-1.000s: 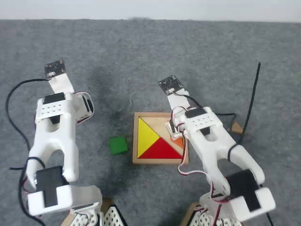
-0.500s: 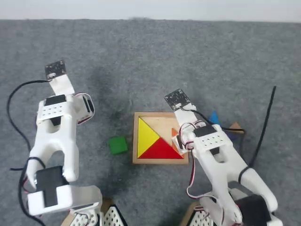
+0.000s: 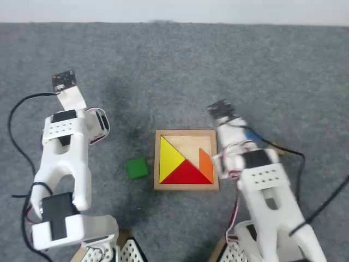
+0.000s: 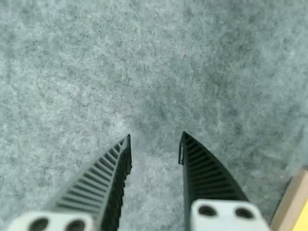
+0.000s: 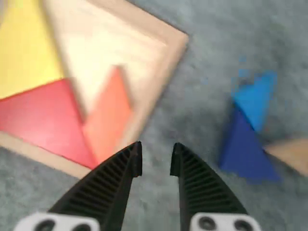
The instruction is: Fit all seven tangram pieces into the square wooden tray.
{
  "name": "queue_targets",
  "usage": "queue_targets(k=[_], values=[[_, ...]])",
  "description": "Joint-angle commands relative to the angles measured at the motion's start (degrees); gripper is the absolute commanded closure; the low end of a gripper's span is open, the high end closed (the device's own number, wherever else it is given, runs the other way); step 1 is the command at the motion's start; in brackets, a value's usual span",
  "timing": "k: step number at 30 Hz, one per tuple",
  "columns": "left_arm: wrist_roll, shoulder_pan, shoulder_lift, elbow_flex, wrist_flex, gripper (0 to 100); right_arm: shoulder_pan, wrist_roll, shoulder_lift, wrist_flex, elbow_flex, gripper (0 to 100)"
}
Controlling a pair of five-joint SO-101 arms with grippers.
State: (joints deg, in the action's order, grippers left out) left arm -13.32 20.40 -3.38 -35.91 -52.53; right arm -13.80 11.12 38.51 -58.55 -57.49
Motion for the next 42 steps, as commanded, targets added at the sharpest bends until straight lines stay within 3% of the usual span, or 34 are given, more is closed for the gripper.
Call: queue_targets(k=[1,9,14,27,34,42], values=[[-0.5,-0.4,-0.4,0.4,1.2,85,11.5,2.4,0.0,-3.8,7.4,86.8],[-0.4,-0.4,-0.4,0.4,1.2,85,21.2,12.9,-18.9,-7.0,16.9,79.5],[-0.4,-0.4,-0.4,0.4,1.2,85,21.7,20.2,-27.2,-8.2,24.7,75.1],[-0.3,-0.3,-0.4,0.4,1.3,85,24.1,41.8,-41.5,-8.1,35.0,74.7],[-0.3,-0.1,-0.4,0.4,1.3,85,26.1,46.2,-44.4,-7.7,35.0,74.8],[-0.5,-0.1,-0.4,0.4,1.2,85,26.7,46.3,-49.2,1.9,35.2,74.7]])
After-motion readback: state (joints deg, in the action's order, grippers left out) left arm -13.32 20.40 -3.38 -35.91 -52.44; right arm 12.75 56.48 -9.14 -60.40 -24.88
